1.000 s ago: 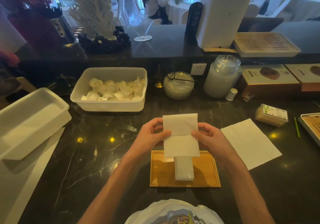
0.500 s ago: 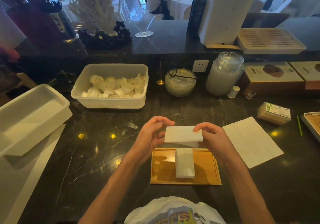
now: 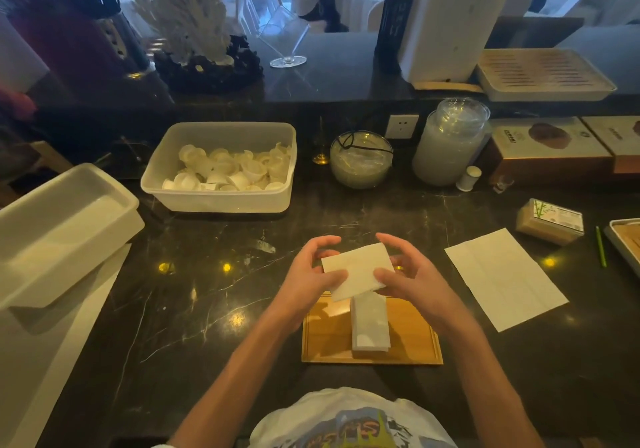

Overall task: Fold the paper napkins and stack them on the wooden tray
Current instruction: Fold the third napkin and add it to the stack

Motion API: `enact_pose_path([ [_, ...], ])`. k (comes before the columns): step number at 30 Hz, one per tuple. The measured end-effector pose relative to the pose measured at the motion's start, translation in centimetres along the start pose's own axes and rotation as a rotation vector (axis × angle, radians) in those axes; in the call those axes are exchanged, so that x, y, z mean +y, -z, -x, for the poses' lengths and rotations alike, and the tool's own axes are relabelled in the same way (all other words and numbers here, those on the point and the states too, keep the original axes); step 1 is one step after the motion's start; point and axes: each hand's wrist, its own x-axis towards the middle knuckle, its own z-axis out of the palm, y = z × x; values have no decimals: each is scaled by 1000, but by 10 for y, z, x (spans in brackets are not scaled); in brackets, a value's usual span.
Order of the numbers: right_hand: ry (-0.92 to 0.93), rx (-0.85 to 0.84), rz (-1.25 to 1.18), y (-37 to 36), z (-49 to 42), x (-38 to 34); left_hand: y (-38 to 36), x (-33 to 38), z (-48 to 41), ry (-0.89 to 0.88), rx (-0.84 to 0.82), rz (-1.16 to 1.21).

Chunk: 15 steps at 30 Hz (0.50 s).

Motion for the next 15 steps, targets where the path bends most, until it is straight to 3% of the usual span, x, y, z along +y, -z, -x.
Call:
enact_pose_path([
  [3, 25, 83, 27, 2, -1, 4, 1, -9, 3, 23, -60, 8],
  [7, 31, -2, 105, 2, 1, 0, -2, -15, 10, 34, -122, -7],
  [11, -13, 15, 11, -5, 3, 4, -7, -23, 14, -37, -5, -57],
  [15, -129, -21, -52, -9, 14, 28, -9, -38, 20, 11, 67, -62],
])
